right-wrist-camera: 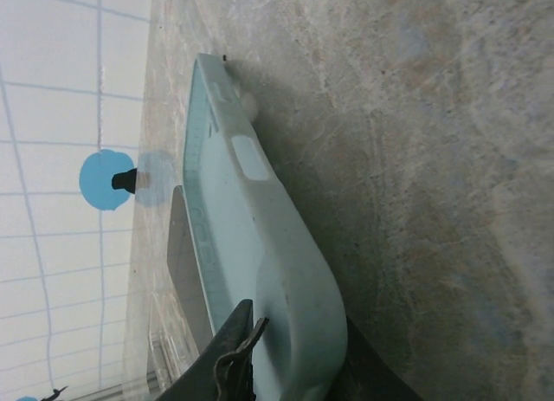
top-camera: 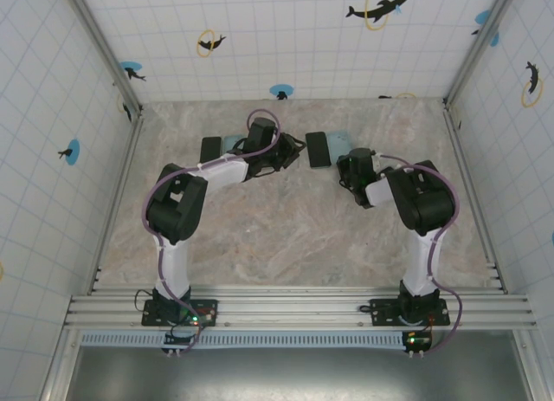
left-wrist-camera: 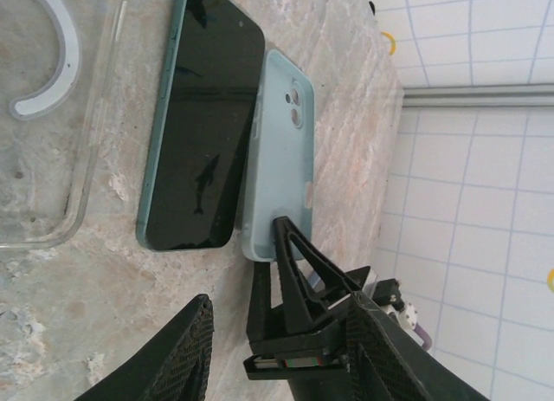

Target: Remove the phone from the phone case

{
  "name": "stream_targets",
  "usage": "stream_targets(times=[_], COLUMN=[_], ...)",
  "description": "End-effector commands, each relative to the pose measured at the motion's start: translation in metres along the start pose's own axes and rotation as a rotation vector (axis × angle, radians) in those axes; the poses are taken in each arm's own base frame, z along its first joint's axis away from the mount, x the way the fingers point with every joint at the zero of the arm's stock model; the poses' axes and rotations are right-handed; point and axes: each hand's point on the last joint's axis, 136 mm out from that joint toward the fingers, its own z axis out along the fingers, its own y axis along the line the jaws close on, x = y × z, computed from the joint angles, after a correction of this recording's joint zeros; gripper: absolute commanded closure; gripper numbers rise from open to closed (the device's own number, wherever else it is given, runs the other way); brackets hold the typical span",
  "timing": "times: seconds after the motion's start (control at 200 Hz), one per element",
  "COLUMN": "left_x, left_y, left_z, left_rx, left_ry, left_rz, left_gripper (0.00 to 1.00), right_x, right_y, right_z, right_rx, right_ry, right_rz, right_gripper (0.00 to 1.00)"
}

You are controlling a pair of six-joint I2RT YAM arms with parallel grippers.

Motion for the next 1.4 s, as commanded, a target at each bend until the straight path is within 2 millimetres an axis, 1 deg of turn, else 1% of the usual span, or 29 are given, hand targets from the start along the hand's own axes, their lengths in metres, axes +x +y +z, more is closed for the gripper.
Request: stream_targets(times=[0.0,0.265,0.345,0.475,0.546,0.576,0.601,0.771,0.876,0.946,1.056,1.176,1.291,1.396], left_x=[-0.006,-0.005,-0.006,-0.007,-0.008,-0.008,-0.008,-0.01,-0.009,-0.009,-0.008,-0.008,-0.007,-0.007], left_y=[-0.027,-0.026,-0.027,-0.03,-0.032,-0.031,-0.033,-0.039,-0.038,-0.038,-0.038,-0.038,-0.038,-0.037], left_z=[-0.015,-0.016,-0.016,-0.018,-0.019,-0.018,-0.018,-0.016,-0.015,-0.015,-0.015,-0.017,-0.018,-0.017], left_rx=[0.069,0.066,0.07,0.071,0.073,0.071,0.075,0.091,0.091,0.094,0.097,0.098,0.098,0.1], left_ry=[-0.014,-0.012,-0.013,-0.024,-0.028,-0.028,-0.027,-0.024,-0.018,-0.016,-0.012,-0.012,-0.012,-0.007], left_rz=[0.012,0.015,0.015,0.019,0.024,0.022,0.023,0.025,0.026,0.027,0.027,0.026,0.03,0.028], left_gripper=[0.56,0.56,0.56,0.56,0.55,0.55,0.55,0.55,0.55,0.55,0.55,0.55,0.55,0.55], right_x=[-0.005,-0.011,-0.011,-0.014,-0.014,-0.015,-0.014,-0.011,-0.009,-0.007,-0.004,0.0,0.002,0.004], right_y=[0.003,0.006,0.006,0.003,0.006,0.006,0.007,0.005,0.007,0.007,0.0,0.003,0.011,0.007], right_z=[0.004,-0.003,-0.007,-0.015,-0.019,-0.021,-0.022,-0.029,-0.031,-0.031,-0.03,-0.028,-0.025,-0.022], right_rx=[0.012,0.009,0.009,0.024,0.024,0.031,0.034,0.045,0.047,0.056,0.076,0.061,0.043,0.054], right_ry=[-0.008,0.001,0.009,0.001,0.008,0.009,0.012,0.033,0.042,0.052,0.067,0.085,0.104,0.113], right_rz=[0.007,-0.016,-0.025,-0.045,-0.059,-0.065,-0.069,-0.058,-0.064,-0.072,-0.073,-0.084,-0.094,-0.089], right_gripper=[0.76,0.68,0.62,0.58,0.53,0.49,0.48,0.48,0.47,0.46,0.46,0.46,0.45,0.44])
